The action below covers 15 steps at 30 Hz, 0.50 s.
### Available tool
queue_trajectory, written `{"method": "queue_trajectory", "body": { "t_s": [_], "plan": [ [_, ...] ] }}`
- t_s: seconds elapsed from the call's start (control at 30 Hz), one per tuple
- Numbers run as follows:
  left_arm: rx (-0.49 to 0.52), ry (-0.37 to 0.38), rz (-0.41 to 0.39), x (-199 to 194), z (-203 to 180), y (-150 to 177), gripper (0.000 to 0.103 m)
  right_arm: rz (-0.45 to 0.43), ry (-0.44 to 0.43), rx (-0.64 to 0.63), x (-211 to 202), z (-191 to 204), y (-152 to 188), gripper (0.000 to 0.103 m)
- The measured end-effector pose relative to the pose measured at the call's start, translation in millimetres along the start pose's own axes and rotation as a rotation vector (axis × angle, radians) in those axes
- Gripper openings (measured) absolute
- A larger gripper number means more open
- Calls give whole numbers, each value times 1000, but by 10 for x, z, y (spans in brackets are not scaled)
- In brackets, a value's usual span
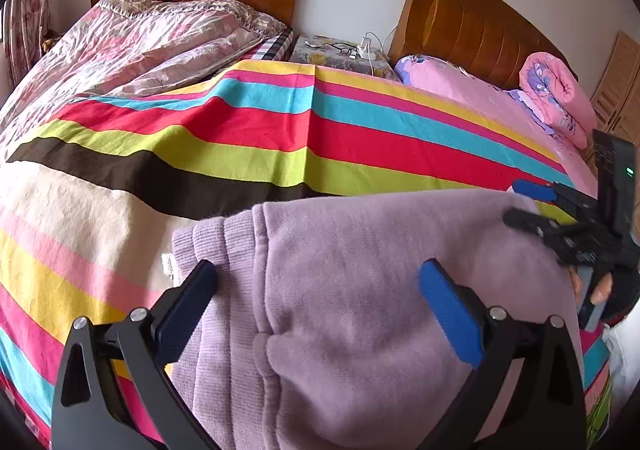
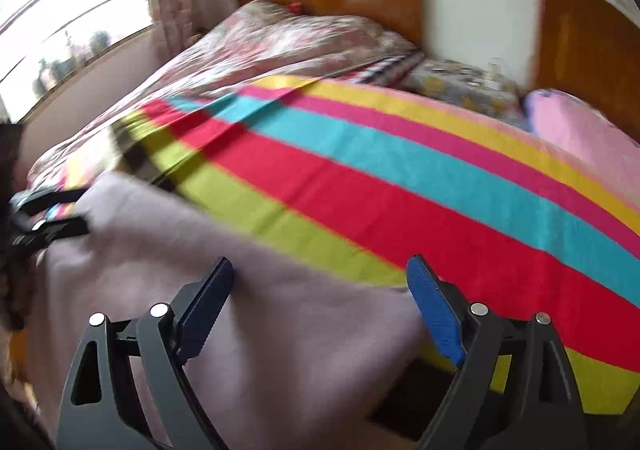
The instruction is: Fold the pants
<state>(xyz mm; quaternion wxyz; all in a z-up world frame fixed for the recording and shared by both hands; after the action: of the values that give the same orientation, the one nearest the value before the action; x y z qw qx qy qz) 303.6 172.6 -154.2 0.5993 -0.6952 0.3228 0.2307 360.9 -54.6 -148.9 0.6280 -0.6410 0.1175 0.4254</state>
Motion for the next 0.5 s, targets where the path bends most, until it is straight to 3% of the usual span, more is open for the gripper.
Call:
{"method": "queue_trajectory", "body": {
  "t_s": [0.07, 0.13, 0.3, 0.37, 0.5],
  "plan": [
    [2, -2, -3, -1, 0, -1, 102, -46, 1, 102, -107, -119, -92, 86],
    [0, 0, -6, -7, 1, -3, 102, -66, -39, 113, -186, -24, -113, 87],
    [8, -7, -8, -16, -5, 0, 101, 8, -114, -102, -220, 557, 135, 88],
    [9, -7, -10, -28, -10, 2, 102, 44, -47, -143, -139, 528, 223, 88],
    [15, -16, -12, -26, -19, 1, 102, -42, 89, -43, -329, 297, 66, 88]
  ]
}}
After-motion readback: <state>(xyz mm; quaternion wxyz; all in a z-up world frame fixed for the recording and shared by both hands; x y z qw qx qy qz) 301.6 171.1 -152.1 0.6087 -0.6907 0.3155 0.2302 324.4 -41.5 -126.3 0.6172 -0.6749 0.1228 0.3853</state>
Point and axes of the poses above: each gripper's, at about its wrist camera, not at the fingertips, and x roughly the way its jaws point, z to its left, y to its underside, the point moved 9 cm from there along x, roughly the way its jaws point, and after that the axes turned 4 degrees about -z, right-handed, at the moved point
